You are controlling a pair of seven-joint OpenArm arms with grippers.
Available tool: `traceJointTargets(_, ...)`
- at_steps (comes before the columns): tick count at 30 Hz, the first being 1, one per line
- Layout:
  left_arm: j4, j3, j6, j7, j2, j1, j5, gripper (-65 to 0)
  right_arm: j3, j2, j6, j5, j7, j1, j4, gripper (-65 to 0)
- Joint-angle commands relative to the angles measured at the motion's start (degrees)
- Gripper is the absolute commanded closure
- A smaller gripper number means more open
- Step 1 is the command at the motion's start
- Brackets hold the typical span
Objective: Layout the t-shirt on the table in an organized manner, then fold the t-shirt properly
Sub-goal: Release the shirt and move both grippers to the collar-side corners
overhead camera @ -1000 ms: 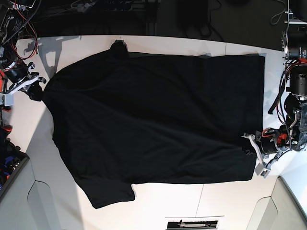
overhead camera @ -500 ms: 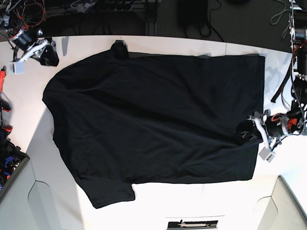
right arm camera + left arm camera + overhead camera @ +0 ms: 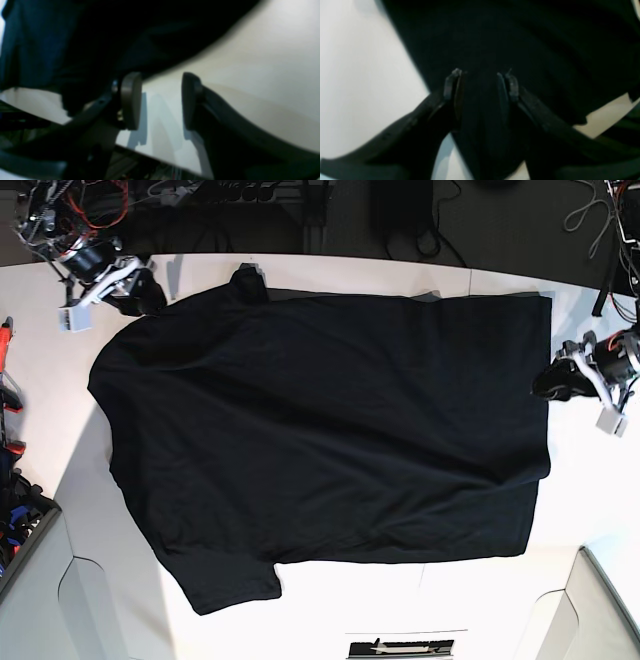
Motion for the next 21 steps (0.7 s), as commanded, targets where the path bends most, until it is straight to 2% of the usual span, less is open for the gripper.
traceJointTargets(1, 1.0, -1.8, -0.5, -1.1, -1.0, 0.0, -1.2, -27.1, -0.6, 0.1, 0.0, -0.5, 1.2, 0.0, 0.8, -27.0)
traceJointTargets(5, 1.0, -6.3, -0.5, -1.2, 0.7, 3.1, -1.0, -33.8, -2.3, -2.2, -0.9, -2.6, 2.3, 1.0, 0.8, -27.0)
traceJointTargets(8, 1.0, -8.2, -0.5, -1.2, 1.3, 5.2, -1.0, -34.0, -2.3, -3.9, -1.1, -2.8, 2.3, 3.1, 0.8, -27.0)
traceJointTargets(11, 1.0, -8.4, -0.5, -1.2, 1.3, 7.3, -1.0, -34.0, -2.4, -5.4, -1.0, -5.6, 2.3, 5.2, 0.8, -27.0)
traceJointTargets(14, 1.0, -8.4, -0.5, -1.2, 1.6, 8.4, -0.8, -34.0, -2.7, -5.7, -1.0, -7.2, 2.4, 6.8, 0.7, -26.6)
traceJointTargets(16, 1.0, -8.4, -0.5, -1.2, 2.1, 8.7, -0.8, -34.0, -2.8, -5.7, -1.0, -7.9, 2.4, 7.6, 0.7, -19.8)
traceJointTargets(19, 1.0, -8.4, -0.5, -1.2, 3.4, 8.7, 1.2, -34.0, -2.8, -5.7, -1.0, -8.9, 2.4, 8.4, 0.7, -2.7)
traceJointTargets(20, 1.0, -8.4, -0.5, -1.2, 3.8, 8.8, 1.7, -34.0, -2.8, -5.7, -1.0, -9.2, 2.4, 8.4, 0.7, 0.0)
traceJointTargets(21, 1.0, -8.4, -0.5, -1.2, 4.2, 9.0, 2.0, -34.0, -2.8, -5.7, -1.0, -9.2, 2.4, 8.4, 0.7, 0.0)
